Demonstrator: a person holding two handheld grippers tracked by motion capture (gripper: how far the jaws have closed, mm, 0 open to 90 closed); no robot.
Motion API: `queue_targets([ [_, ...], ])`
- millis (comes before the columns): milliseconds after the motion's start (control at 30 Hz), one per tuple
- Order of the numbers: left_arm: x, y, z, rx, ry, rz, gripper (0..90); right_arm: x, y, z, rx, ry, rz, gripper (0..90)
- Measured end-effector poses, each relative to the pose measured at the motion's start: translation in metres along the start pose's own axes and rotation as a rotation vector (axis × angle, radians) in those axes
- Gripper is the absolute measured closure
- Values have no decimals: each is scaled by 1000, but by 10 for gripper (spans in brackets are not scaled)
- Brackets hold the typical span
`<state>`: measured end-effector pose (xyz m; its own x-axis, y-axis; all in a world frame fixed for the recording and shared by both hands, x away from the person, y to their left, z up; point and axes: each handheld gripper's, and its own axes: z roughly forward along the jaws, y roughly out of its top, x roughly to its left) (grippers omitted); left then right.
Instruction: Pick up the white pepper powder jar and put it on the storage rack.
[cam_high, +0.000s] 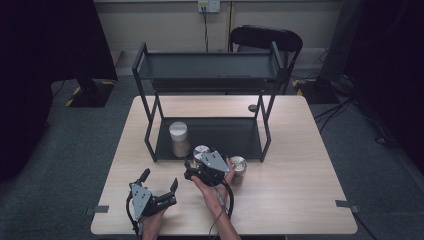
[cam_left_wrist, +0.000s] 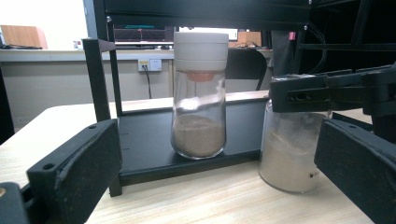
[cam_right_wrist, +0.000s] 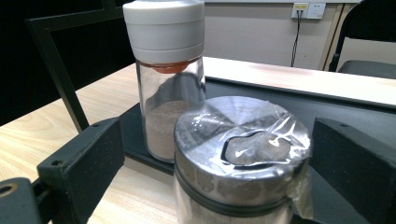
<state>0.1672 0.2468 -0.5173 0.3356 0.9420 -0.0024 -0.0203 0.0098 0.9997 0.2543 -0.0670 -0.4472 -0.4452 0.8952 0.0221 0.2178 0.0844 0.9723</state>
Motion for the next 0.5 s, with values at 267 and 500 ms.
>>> queue_targets([
  [267, 0, 0, 0, -1, 0, 1, 0, 1, -2, 1, 23, 11, -8, 32],
  [500, 0, 0, 0, -1, 0, 1, 0, 2, -5, 2, 29, 1, 4, 47],
])
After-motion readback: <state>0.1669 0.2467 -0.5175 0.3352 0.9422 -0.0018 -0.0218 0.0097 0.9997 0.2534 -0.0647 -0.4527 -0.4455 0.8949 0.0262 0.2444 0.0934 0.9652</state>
